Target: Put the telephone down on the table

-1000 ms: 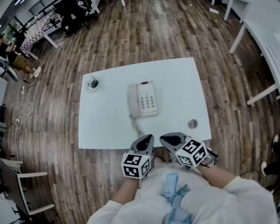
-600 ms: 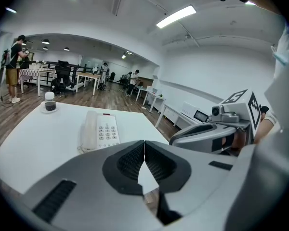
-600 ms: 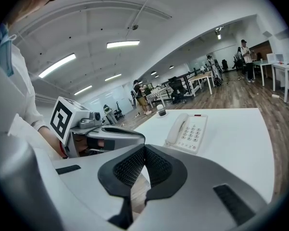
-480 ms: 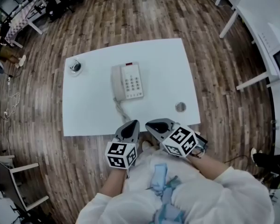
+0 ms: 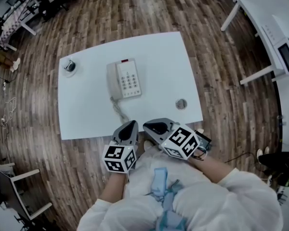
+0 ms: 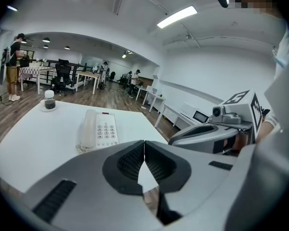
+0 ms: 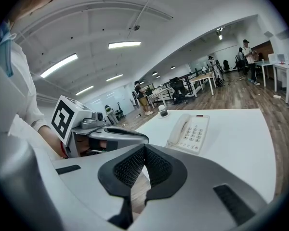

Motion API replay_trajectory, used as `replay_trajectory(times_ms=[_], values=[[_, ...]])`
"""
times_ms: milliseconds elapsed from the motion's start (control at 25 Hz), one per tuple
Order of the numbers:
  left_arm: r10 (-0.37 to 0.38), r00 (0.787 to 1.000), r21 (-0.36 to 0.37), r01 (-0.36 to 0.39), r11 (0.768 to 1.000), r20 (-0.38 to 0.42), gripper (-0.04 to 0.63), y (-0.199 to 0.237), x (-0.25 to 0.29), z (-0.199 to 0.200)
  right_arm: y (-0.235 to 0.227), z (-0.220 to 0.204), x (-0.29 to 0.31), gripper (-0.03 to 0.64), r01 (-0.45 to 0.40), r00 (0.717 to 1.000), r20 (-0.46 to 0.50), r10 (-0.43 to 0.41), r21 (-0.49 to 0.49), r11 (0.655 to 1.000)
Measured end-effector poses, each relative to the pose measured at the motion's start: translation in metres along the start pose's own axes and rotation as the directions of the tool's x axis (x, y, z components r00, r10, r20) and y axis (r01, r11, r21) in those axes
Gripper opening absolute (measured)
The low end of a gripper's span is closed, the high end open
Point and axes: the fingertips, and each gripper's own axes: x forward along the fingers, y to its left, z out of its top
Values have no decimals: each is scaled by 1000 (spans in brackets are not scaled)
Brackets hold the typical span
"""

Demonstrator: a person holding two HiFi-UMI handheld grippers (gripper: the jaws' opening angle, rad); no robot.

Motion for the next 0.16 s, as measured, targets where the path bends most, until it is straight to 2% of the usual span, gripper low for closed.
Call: replay_trajectory(times_ms=[160], values=[[1, 1000, 1, -1, 1000, 0, 5, -2, 1, -3, -1, -3, -1, 31, 1, 1000, 0, -1, 2, 1000]])
